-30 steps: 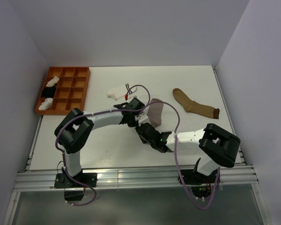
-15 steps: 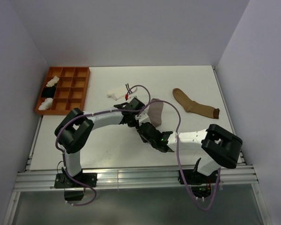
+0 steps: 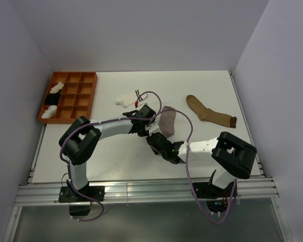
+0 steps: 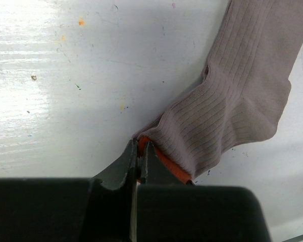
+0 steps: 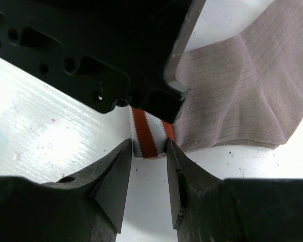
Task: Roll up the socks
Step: Roll the sock at the center of the board.
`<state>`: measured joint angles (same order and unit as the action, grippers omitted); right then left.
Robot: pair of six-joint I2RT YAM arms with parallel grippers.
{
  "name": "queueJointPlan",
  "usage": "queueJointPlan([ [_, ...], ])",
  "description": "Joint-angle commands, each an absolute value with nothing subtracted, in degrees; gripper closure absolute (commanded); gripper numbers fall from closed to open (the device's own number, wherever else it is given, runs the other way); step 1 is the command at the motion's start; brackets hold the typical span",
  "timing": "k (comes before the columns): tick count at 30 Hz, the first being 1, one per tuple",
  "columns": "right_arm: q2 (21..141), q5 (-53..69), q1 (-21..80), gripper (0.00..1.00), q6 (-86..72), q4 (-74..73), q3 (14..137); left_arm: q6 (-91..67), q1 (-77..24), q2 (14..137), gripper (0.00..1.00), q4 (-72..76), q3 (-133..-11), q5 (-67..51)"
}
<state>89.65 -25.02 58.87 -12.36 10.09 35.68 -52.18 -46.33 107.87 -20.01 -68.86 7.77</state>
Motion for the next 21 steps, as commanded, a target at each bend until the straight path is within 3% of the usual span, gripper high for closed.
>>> queueJointPlan([
  [1,91.8,-23.8,58.5,0.6,-13.3,9.3,37.9,-52.1,-46.7,108.8,1.0,-20.1,-69.2,7.3],
  [6,94.0,-25.8,58.4,0.71,-14.9,6.2,38.9,-52.9,-46.1,107.8,0.95,-19.1,-68.0,6.9],
  [7,94.4,-25.8,58.4,0.79,-15.6,5.8,39.1,-53.0,-46.1,107.6,0.94,-18.7,-67.6,6.9],
  [12,93.3,-23.1,56.3,0.99,-16.3,5.5,38.1,-54.1,-45.4,106.2,0.82,-17.6,-66.0,6.5],
  [16,90.8,-17.0,54.2,1.0,-16.2,6.8,37.1,-55.2,-44.7,104.4,0.71,-16.6,-64.3,6.7],
  [18,90.3,-13.6,53.2,1.0,-16.2,6.6,37.1,-55.8,-44.3,103.6,0.57,-16.0,-63.6,6.9],
  [21,88.0,-5.5,49.6,1.0,-17.0,8.0,35.8,-57.3,-43.4,101.5,0.48,-15.1,-62.1,8.2],
])
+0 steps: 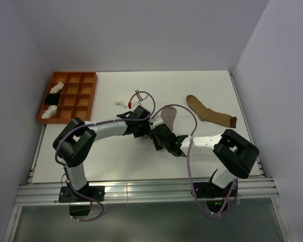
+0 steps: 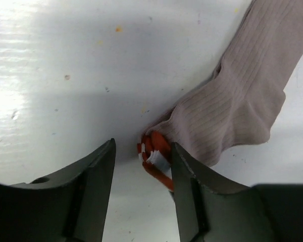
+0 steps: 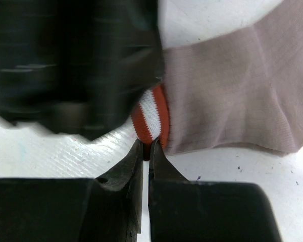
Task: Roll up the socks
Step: Roll the sock at the center of the board.
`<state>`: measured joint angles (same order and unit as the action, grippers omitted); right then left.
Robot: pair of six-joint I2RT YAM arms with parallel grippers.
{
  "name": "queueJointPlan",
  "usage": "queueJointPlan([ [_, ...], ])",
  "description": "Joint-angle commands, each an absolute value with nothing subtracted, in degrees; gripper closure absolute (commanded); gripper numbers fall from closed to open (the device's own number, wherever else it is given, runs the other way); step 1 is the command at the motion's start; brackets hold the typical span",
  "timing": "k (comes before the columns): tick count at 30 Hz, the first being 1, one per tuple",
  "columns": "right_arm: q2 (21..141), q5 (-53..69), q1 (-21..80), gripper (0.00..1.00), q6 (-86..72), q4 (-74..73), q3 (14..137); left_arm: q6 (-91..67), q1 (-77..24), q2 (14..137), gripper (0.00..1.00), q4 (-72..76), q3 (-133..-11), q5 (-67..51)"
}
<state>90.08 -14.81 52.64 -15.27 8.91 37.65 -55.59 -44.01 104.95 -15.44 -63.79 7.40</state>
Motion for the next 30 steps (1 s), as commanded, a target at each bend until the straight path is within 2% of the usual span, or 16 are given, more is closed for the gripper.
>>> queueJointPlan([
  [1,87.5,-3.4,48.4,1.0,-17.8,8.3,35.1,-57.7,-43.2,100.8,0.47,-14.7,-61.0,8.3],
  [8,86.2,20.9,36.5,1.0,-23.8,13.4,32.5,-60.3,-41.4,92.7,0.23,-9.1,-55.9,9.7],
  [16,94.6,41.2,25.0,1.0,-39.4,28.6,28.4,-61.4,-42.0,92.0,0.26,-5.5,-53.3,6.1],
  [22,97.9,43.8,21.5,1.0,-41.8,30.5,28.0,-62.0,-43.4,94.8,0.3,-3.9,-53.5,4.1],
  [30,101.9,44.6,20.5,1.0,-41.2,28.7,30.2,-62.8,-44.1,98.2,0.31,-1.1,-54.2,2.7],
])
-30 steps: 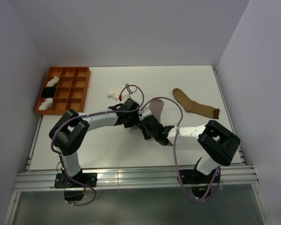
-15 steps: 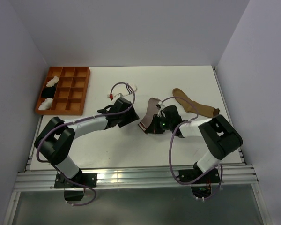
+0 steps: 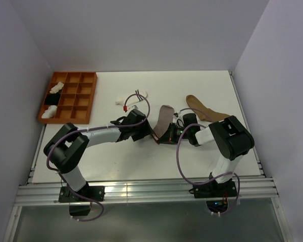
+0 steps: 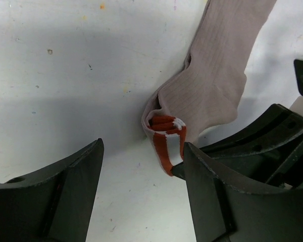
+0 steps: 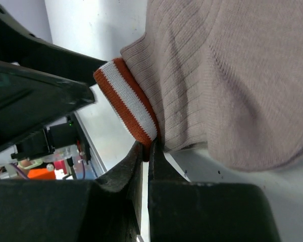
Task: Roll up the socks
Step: Roll the sock at the center of the board.
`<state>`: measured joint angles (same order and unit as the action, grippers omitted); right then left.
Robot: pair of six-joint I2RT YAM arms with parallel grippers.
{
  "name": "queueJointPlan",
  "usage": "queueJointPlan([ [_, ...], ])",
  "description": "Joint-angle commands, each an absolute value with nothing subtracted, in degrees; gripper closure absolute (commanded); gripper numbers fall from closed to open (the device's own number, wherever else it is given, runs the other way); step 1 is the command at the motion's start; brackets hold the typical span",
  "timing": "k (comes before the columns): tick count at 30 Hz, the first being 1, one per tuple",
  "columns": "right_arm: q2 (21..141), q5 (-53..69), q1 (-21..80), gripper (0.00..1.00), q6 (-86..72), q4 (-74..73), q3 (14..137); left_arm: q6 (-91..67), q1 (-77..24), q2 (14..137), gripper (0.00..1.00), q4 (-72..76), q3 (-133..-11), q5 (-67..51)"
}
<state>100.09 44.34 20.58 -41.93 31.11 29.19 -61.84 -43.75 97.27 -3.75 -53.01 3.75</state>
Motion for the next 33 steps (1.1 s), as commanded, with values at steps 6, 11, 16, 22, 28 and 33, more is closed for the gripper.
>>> queueJointPlan([
  [6,103.0,44.6,20.5,1.0,-39.7,25.1,32.3,-62.9,-44.2,101.1,0.34,-1.1,-55.9,3.1],
  [11,103.6,44.7,20.5,1.0,-39.8,25.2,32.5,-63.1,-44.2,103.8,0.44,-2.5,-57.2,3.0],
  [16,103.8,45.0,20.0,1.0,-40.4,26.1,32.3,-63.0,-44.2,104.7,0.62,-5.1,-57.5,3.8],
  [22,104.7,45.4,20.0,0.97,-40.9,26.2,32.5,-62.4,-44.2,106.1,0.76,-6.8,-58.3,3.5],
  [28,98.8,40.8,20.1,0.81,-36.2,21.8,32.1,-60.1,-44.2,107.2,0.97,-11.7,-61.3,4.4],
  [33,88.4,27.8,23.1,0.64,-29.8,17.1,31.1,-56.5,-44.6,107.3,1.0,-18.1,-65.8,8.0],
])
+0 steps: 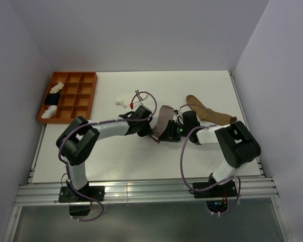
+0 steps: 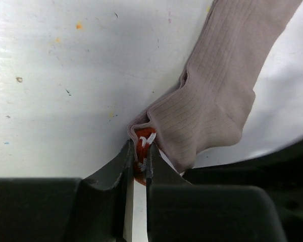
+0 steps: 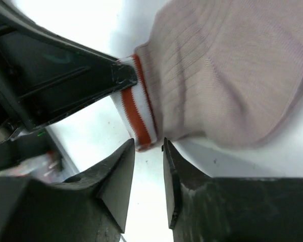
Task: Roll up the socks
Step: Roll the sock at the center of the board.
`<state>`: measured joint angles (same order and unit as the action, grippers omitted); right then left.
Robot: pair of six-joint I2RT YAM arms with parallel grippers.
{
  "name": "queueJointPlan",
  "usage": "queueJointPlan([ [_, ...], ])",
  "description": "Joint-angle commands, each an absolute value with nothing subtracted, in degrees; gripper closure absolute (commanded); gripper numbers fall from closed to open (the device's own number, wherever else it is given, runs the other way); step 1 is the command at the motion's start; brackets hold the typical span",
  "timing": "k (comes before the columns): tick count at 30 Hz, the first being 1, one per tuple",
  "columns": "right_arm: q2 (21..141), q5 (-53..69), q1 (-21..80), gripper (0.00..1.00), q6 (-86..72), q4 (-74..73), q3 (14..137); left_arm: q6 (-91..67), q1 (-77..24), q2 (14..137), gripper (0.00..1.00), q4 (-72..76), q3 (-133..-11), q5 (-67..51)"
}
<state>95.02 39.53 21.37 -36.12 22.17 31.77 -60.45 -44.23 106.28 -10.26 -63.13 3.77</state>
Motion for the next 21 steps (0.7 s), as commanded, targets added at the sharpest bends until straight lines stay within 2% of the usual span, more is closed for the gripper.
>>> queueJointPlan([
  [1,84.9,24.4,25.5,0.62,-28.4,15.2,31.0,-56.1,-44.6,107.5,1.0,-18.8,-66.4,8.3],
  [6,75.9,2.1,36.1,0.58,-20.1,12.7,30.9,-53.4,-45.2,108.5,1.0,-21.5,-69.3,8.5],
  [8,74.4,-1.7,40.5,0.57,-17.2,13.0,30.9,-52.8,-45.4,108.7,1.0,-21.7,-70.0,8.4],
  [21,82.7,-12.3,51.9,0.56,-8.2,15.6,35.1,-51.5,-46.0,109.6,1.0,-21.7,-71.0,6.8],
])
